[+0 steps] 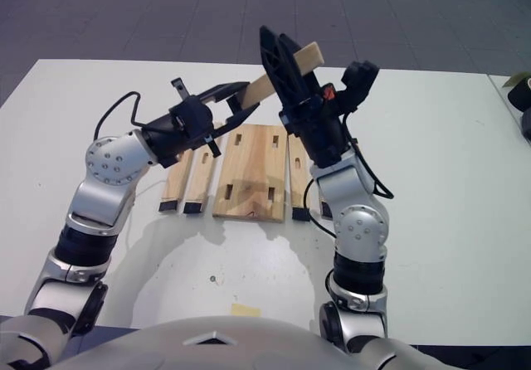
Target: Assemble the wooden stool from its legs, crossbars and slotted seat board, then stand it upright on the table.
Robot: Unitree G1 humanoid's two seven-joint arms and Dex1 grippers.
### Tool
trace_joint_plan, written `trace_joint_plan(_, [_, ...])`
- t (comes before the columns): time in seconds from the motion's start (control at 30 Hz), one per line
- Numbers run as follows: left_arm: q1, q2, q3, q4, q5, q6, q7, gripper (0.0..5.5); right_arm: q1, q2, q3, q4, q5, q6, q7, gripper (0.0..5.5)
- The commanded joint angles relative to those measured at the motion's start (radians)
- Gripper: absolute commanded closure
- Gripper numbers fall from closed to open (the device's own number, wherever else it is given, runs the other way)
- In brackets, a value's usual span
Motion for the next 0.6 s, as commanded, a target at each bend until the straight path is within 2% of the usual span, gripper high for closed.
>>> trace_joint_plan(0.03, [0.010, -0.005, -0.003, -0.014, -0.012, 0.020, -0.013, 4.19, 0.029, -0.035, 0.001, -0.017, -0.007, 0.016, 0.022, 2.55])
trace_joint_plan(0.47, [0.017, -0.016, -0.007, -0.043, -0.038, 0.051, -0.025, 4.19, 0.050, -0.063, -0.012, 0.001, -0.024, -0.001, 0.040, 4.64])
trace_joint_plan(0.6, [0.011, -0.011, -0.001, -0.057, -0.051, 0.069, -0.033, 4.19, 0.061, -0.060, -0.029, 0.008, -0.031, -0.013, 0.028, 5.06])
